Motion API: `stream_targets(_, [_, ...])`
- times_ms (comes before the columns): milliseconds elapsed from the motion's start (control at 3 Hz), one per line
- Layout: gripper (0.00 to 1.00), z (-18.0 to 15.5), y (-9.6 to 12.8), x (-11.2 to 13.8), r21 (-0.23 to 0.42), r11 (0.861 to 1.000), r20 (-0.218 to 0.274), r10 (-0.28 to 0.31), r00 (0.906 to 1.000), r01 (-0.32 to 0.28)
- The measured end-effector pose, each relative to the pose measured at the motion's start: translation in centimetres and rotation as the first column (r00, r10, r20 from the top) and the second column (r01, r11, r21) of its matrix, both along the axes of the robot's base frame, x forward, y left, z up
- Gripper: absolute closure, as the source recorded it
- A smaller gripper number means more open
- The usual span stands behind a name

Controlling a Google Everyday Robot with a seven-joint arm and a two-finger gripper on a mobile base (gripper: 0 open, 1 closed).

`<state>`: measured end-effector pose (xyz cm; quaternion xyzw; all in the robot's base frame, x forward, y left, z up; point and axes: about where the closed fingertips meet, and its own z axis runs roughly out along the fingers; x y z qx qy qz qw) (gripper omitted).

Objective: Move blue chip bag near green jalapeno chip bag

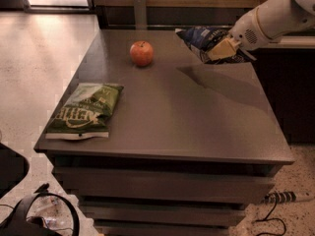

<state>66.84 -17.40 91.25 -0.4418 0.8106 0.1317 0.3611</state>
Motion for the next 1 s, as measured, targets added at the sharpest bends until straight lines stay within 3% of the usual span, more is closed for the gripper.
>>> stream_targets(333, [1.0,-0.2,2.9,-4.3,0.04,0.995,-0.023,0.095,0.9952,-0.094])
stream_targets(667, [1.0,-0.8,6.5,-8.3,0.053,0.98,-0.027,0.195,0.9805,-0.193])
stream_targets(1000, [1.0,-1.8,10.2,-11.5,0.079,0.955,-0.023,0.29,0.9568,-0.287])
